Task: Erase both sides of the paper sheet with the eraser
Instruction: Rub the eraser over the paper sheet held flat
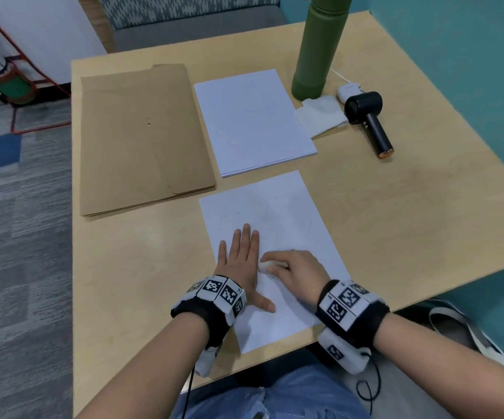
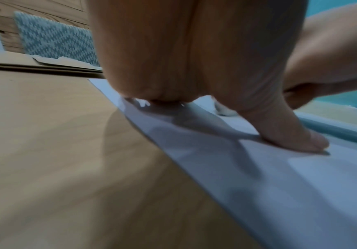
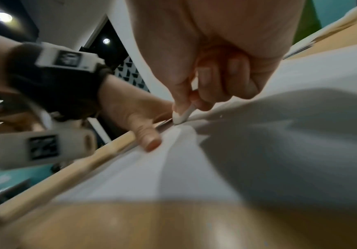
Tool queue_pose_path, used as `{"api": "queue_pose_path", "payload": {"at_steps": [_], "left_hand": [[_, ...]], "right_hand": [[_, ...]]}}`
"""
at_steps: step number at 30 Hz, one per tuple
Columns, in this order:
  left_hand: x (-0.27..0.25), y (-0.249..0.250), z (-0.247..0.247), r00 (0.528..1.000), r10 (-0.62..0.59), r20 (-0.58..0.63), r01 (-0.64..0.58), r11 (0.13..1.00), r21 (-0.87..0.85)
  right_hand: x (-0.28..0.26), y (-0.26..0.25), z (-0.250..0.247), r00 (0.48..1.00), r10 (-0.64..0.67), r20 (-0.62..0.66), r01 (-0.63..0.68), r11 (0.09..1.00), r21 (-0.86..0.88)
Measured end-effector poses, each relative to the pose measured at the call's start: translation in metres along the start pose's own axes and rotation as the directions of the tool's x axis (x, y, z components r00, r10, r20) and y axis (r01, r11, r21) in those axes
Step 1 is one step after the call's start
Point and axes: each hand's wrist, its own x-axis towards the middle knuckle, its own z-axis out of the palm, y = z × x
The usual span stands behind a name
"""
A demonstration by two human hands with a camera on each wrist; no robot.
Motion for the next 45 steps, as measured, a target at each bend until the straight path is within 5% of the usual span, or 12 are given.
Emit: {"api": "queue_pose_path", "payload": {"at_steps": [5, 11, 17, 23, 29, 34, 38, 41, 45], "left_hand": [[-0.001, 0.003, -0.001, 1.000, -0.010, 0.000, 0.010, 1.000, -0.001], [0.000, 0.001, -0.002, 1.000, -0.013, 0.016, 0.013, 1.000, -0.002], [-0.002, 0.005, -0.003, 1.000, -0.019, 0.014, 0.019, 1.000, -0.013], [-0.001, 0.002, -0.002, 1.000, -0.006, 0.010, 0.006, 1.000, -0.013], [-0.001, 0.004, -0.002, 1.000, -0.019, 0.007, 0.019, 1.000, -0.012], [0.001, 0.002, -0.003, 1.000, -0.014, 0.004, 0.014, 1.000, -0.021], [0.001, 0.003, -0.004, 1.000, -0.018, 0.003, 0.018, 1.000, -0.019], [0.001, 0.003, -0.004, 1.000, -0.014, 0.004, 0.014, 1.000, -0.016], [0.000, 0.002, -0.004, 1.000, -0.009, 0.012, 0.010, 1.000, -0.017]], "right_hand": [[-0.016, 0.005, 0.001, 0.982, -0.015, 0.190, 0.043, 0.988, -0.146], [0.008, -0.002, -0.006, 1.000, -0.016, 0.024, 0.018, 0.997, -0.070], [-0.024, 0.016, -0.002, 0.979, -0.020, 0.202, 0.051, 0.987, -0.150], [0.004, 0.008, -0.013, 0.998, 0.021, -0.051, -0.024, 0.999, -0.046], [-0.025, 0.017, -0.003, 0.983, -0.032, 0.182, 0.068, 0.979, -0.194], [0.005, 0.017, -0.015, 0.996, 0.036, -0.079, -0.038, 0.999, -0.024], [-0.022, 0.022, 0.002, 0.999, -0.001, 0.035, 0.000, 1.000, 0.021], [-0.024, 0.024, -0.001, 0.985, -0.002, 0.170, 0.020, 0.995, -0.102], [0.003, 0.021, -0.018, 0.998, 0.054, -0.011, -0.054, 0.998, -0.017]]}}
